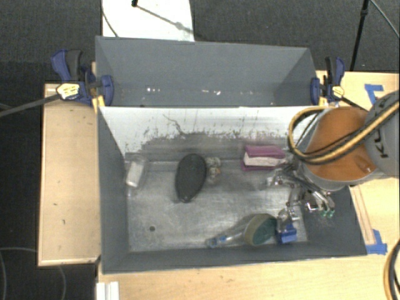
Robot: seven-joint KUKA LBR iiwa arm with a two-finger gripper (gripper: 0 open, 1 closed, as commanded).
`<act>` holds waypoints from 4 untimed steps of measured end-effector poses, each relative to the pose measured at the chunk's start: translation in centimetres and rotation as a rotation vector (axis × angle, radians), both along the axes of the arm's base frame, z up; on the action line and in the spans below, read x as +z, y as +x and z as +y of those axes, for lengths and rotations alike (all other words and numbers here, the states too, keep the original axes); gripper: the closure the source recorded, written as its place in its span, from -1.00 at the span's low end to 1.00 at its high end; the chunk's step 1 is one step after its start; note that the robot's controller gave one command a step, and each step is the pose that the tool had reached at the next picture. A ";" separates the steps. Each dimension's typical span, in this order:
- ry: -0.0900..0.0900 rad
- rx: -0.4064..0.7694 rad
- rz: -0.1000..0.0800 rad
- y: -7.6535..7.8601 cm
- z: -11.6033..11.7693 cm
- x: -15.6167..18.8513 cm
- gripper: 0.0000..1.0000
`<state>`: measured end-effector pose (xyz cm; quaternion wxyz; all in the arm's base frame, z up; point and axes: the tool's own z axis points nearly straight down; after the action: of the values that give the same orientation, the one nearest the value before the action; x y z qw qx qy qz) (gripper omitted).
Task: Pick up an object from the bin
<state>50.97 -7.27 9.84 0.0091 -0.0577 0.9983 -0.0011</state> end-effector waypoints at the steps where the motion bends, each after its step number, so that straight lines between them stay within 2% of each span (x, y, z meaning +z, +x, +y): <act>1: 0.003 0.110 0.010 -1.2 6.2 4.4 -1.00; 2: -0.001 0.265 0.013 -2.1 2.2 -2.5 -1.00; 3: -0.002 0.269 0.009 -1.9 2.2 -2.4 1.00; 4: -0.001 0.271 0.013 -2.1 2.2 -2.5 -1.00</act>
Offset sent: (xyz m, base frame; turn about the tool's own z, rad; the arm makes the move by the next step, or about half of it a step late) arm -0.0139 0.0582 0.0416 -0.1013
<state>48.88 -5.07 7.35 0.0025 -0.1920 0.9814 -0.0002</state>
